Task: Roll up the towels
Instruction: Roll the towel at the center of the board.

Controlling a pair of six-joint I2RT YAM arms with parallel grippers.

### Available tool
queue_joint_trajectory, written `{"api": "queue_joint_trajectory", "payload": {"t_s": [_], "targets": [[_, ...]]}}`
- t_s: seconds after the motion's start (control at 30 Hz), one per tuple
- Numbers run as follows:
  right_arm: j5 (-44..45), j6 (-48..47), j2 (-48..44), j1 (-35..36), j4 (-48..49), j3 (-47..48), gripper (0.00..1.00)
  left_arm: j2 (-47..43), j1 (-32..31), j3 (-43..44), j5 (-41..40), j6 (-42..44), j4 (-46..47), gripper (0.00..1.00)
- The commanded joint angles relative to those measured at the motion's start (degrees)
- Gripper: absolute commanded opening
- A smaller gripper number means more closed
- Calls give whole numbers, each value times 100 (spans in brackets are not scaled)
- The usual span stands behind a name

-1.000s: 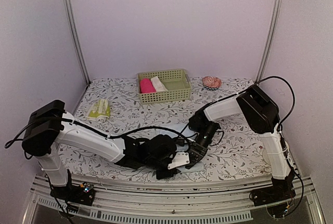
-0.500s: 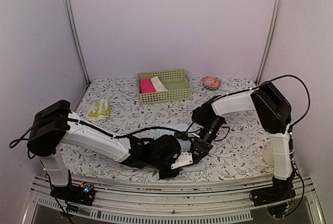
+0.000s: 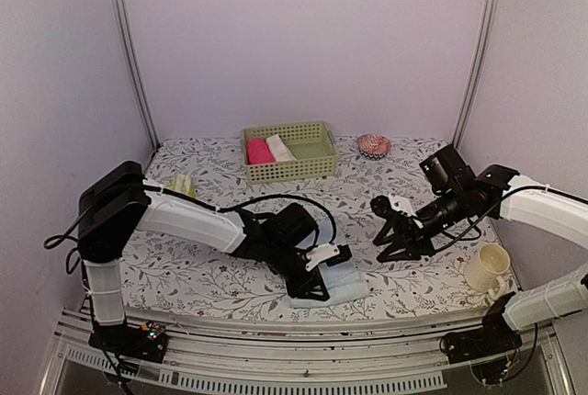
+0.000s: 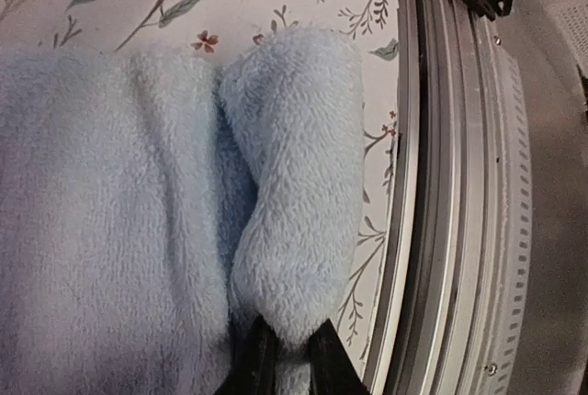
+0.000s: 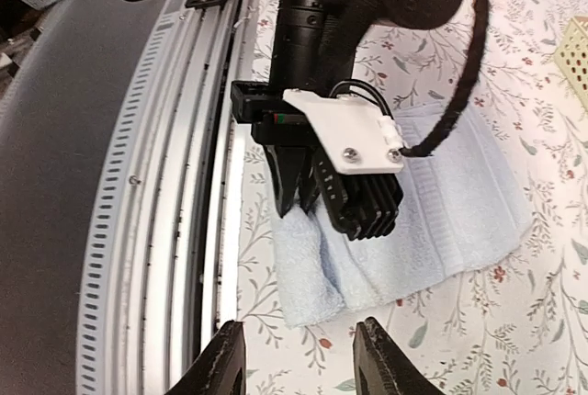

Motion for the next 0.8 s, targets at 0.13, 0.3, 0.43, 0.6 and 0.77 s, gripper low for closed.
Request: {"api": "queue_joint_trajectory", "payload": {"t_s": [0.13, 0.3, 0.43, 0.6, 0.77], "targets": [[2489, -33, 194, 1522, 1687, -716, 43, 1133, 589, 219, 2214, -1108, -247, 10], [3013, -228, 795, 2226, 1835, -603, 46, 1172, 633, 116, 2112, -1261, -47, 11], [3164, -315, 1306, 2460, 2053, -600, 48, 1166, 659, 63, 2149, -1359, 70, 11], [3554, -274, 1756, 2608, 2389, -609, 48, 1141, 696, -16, 2183, -1334, 107, 12], [3813, -253, 2033, 2633, 2642, -700, 46, 1141, 714, -75, 2198, -1294, 93, 13]]}}
